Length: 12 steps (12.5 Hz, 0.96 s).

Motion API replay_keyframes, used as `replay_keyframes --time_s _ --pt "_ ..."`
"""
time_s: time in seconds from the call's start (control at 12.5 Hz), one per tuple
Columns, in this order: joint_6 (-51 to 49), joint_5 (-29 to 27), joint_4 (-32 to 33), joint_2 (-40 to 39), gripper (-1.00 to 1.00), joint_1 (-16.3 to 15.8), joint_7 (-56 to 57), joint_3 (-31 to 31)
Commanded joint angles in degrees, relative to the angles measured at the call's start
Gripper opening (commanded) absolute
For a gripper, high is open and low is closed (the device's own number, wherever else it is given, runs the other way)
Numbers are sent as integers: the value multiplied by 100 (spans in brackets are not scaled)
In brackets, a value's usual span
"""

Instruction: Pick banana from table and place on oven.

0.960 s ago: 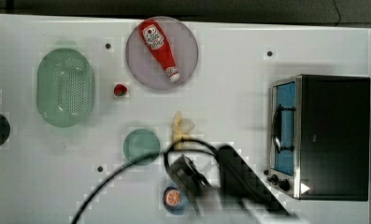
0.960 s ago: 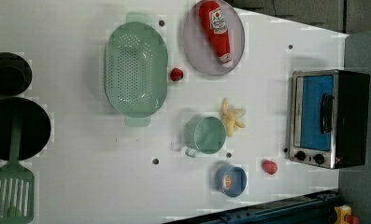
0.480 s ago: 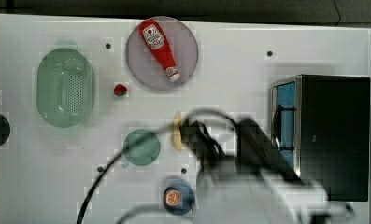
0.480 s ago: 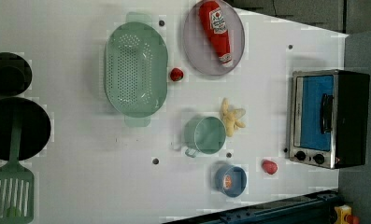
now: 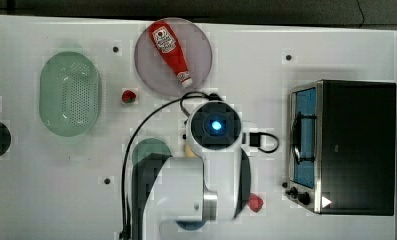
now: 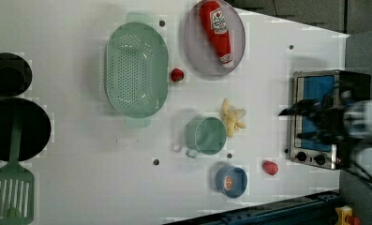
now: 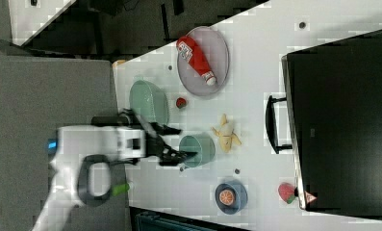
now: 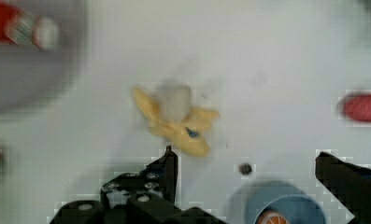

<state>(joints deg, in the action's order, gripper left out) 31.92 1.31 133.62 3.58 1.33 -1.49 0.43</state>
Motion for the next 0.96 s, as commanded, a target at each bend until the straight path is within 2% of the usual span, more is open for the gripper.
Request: replay_keyframes --time_s 0.08,0.56,0.96 --pt "713 -38 43 -176 100 -86 141 61" --pt "2193 -41 474 -1497 100 -102 140 178" --pt "2971 -42 579 -2204 100 -104 140 357"
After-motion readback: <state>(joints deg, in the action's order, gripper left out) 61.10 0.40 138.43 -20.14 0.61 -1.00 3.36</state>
